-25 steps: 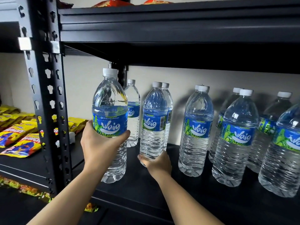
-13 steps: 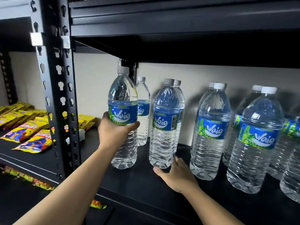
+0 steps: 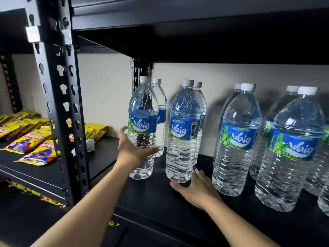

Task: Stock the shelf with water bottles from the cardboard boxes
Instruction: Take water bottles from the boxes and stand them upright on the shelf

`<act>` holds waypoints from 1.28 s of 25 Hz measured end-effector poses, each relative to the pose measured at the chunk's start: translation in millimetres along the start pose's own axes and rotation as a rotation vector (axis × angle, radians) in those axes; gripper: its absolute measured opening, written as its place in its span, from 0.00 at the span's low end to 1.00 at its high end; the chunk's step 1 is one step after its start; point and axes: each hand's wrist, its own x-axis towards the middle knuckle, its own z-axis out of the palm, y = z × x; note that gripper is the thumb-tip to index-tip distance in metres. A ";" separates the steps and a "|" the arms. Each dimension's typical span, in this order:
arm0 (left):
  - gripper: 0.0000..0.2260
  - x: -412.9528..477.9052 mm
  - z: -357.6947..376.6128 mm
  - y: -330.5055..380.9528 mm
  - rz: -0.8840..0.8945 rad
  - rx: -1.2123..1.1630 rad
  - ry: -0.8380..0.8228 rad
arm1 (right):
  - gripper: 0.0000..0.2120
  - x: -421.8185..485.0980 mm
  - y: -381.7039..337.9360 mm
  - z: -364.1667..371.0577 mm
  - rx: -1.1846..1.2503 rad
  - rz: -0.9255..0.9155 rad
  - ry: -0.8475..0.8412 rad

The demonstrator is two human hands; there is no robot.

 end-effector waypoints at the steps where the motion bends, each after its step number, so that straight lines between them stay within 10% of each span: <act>1: 0.46 -6.0 0.5 -15.8 -0.036 0.022 -0.001 | 0.55 0.3 0.3 -0.1 -0.009 0.001 -0.010; 10: 0.31 -2.9 4.6 -51.0 -0.131 0.131 -0.014 | 0.58 0.1 0.5 1.5 0.014 0.009 -0.002; 32: 0.39 10.0 25.0 -71.3 -0.057 0.334 -0.031 | 0.51 -3.5 -0.6 0.1 0.060 -0.022 0.075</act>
